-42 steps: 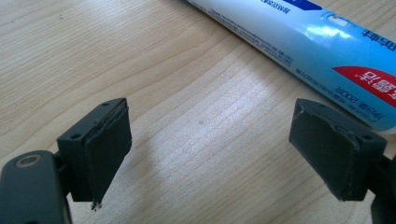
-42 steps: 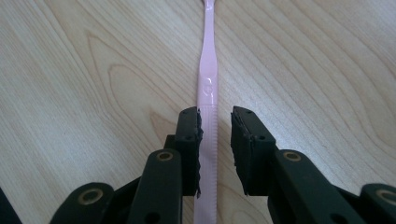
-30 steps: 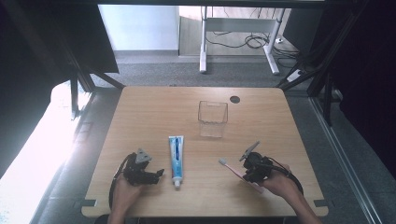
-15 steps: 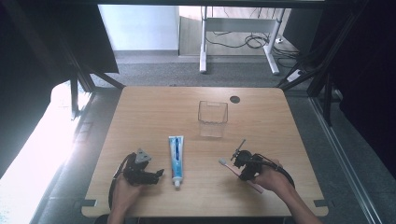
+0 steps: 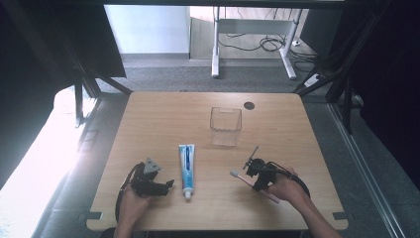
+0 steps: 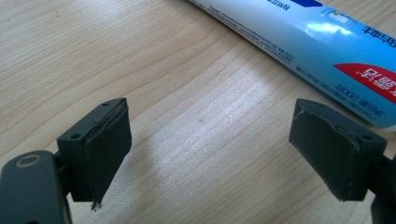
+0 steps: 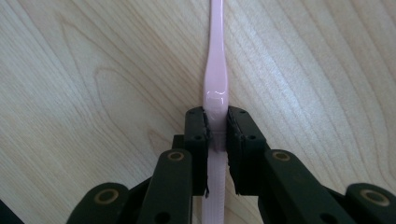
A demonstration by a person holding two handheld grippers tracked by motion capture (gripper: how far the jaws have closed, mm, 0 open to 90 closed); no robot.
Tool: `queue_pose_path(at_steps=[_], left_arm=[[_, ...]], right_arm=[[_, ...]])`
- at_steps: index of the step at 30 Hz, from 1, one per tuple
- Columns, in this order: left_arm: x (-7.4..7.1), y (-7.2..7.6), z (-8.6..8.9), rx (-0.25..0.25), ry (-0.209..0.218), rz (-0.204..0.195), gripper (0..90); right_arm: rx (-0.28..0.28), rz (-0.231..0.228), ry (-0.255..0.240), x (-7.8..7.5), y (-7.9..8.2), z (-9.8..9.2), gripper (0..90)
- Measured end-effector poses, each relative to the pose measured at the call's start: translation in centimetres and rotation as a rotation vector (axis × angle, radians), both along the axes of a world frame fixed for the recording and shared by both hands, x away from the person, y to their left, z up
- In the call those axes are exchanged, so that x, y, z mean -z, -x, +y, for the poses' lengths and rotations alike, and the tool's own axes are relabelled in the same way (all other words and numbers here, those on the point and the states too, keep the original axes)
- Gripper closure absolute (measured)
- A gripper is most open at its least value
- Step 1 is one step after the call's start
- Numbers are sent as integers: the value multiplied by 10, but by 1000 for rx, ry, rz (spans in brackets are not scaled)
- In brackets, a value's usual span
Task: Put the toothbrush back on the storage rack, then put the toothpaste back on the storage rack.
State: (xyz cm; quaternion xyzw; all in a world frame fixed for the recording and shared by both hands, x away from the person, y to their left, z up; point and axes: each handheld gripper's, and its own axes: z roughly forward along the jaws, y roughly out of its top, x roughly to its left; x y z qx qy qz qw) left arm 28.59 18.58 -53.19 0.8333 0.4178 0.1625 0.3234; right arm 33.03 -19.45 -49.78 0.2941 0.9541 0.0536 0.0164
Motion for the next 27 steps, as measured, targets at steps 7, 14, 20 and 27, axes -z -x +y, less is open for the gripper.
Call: queue_pose_path(at_steps=[7,14,20,27], left_arm=[[0,0,-1,2,-1,-1,132],[0,0,-1,3,-2,-6,133],[-1,0,-1,1,-1,-8,133],[-1,1,-1,-2,1,-12,133]], right_arm=[[18,-26,-47,-8,0,-7,794],[31,-49,-86,-17,-1,-13,794],[46,-66,-123,-25,-2,-16,794],[59,-83,-174,-34,-6,-20,793]])
